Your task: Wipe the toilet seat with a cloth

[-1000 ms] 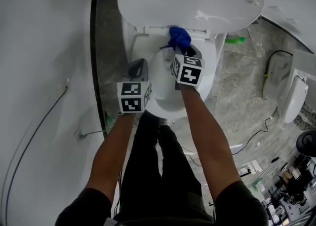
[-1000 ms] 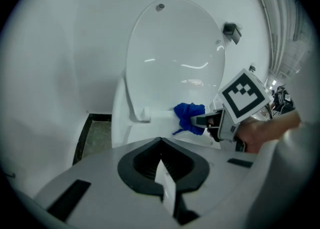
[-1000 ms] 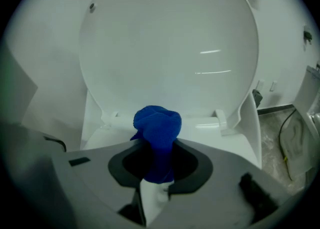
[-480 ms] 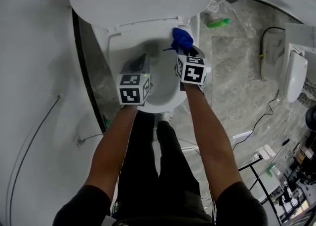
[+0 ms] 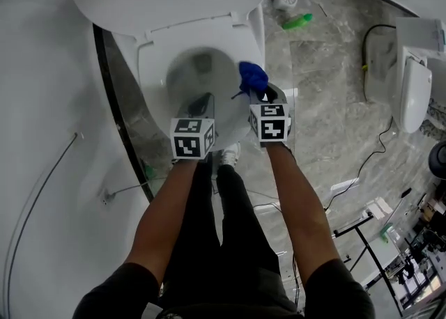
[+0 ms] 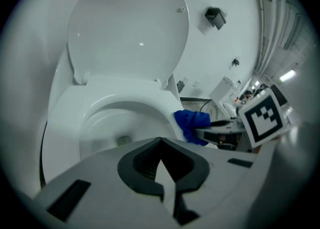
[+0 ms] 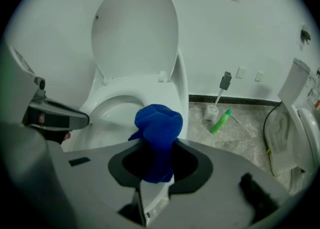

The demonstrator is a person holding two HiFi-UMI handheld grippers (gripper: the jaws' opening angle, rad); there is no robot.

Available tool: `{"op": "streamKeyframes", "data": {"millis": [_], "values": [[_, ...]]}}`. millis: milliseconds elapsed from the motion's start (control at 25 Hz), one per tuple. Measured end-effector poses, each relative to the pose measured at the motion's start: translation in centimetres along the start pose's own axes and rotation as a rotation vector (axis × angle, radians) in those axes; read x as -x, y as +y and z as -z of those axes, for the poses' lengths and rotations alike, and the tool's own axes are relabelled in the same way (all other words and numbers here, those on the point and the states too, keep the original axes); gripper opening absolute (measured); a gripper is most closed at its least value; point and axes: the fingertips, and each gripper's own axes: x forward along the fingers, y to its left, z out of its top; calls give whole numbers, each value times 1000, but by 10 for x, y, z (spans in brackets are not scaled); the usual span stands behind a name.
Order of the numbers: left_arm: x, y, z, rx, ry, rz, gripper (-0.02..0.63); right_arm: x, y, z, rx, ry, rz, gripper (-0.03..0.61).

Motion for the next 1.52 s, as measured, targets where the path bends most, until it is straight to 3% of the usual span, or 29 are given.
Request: {"op": "streamKeyframes", "data": {"millis": [160,280,520,920,1240,1520], "values": [[10,-3,36,153,30,17,9,20,19,37,132,7,-31,91],[25,2,60,166,42,-27,9,31,33,63,194,22,-56,91],[61,14,106,173,63,-91,9,47,67,99,199,76,-103,91],[104,55,155,256,11,-189,9,57,170,144,335,114,-240,91],[127,93,156,323,-68,-259,9,26,254,114,287,117,-306,92],[141,141,126,338,-149,-315,9,-7,293,61,266,82,-311,92]]}}
